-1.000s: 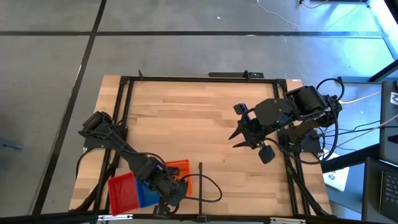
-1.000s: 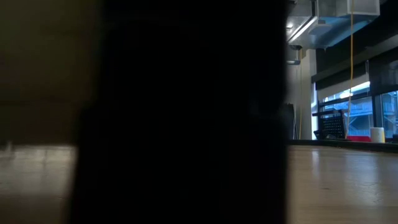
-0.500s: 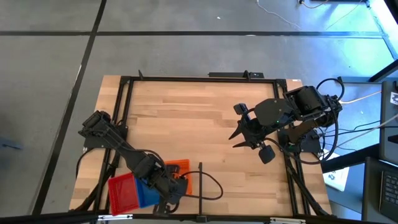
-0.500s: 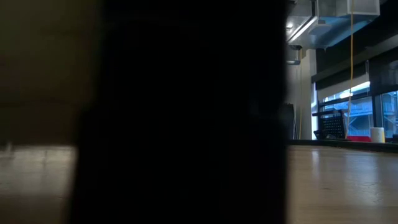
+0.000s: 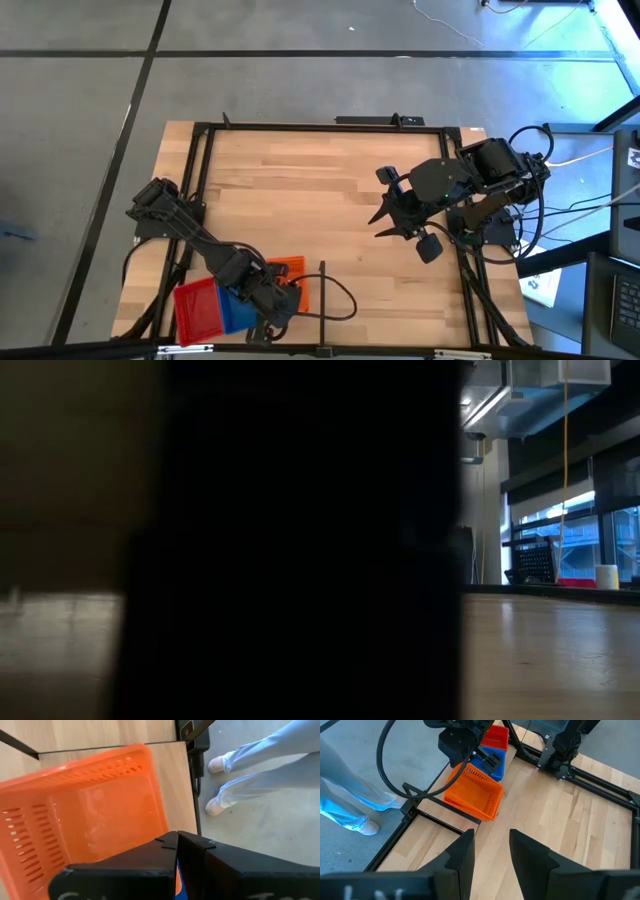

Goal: Stack baskets on shelf by color
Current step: Stack the orange bin on top of the orange bin on the shelf

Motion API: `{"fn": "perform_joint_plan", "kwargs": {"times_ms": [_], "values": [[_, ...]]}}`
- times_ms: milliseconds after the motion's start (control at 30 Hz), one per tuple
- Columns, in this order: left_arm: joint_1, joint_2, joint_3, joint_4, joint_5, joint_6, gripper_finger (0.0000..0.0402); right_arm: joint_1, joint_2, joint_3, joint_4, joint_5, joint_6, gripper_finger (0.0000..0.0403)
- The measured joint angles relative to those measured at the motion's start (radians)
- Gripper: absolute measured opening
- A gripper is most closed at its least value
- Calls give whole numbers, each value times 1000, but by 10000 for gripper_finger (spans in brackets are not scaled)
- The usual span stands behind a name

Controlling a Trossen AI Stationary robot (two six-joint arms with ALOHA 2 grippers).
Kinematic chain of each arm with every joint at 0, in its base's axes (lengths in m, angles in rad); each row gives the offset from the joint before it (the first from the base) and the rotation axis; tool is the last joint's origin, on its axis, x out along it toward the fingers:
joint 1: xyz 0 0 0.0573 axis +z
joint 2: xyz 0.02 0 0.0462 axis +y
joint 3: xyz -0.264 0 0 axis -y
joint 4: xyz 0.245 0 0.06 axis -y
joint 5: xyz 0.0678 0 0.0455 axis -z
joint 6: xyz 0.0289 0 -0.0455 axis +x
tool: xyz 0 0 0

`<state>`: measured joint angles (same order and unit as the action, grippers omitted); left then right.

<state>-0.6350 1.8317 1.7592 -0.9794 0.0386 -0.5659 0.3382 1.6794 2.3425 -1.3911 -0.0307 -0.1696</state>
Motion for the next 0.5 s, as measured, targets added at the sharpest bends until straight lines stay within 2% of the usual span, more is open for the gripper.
{"fn": "perform_joint_plan", "kwargs": {"times_ms": [500], "values": [[2, 2, -63, 54, -1, 1, 0, 0, 0, 0, 0, 0, 0, 124]]}}
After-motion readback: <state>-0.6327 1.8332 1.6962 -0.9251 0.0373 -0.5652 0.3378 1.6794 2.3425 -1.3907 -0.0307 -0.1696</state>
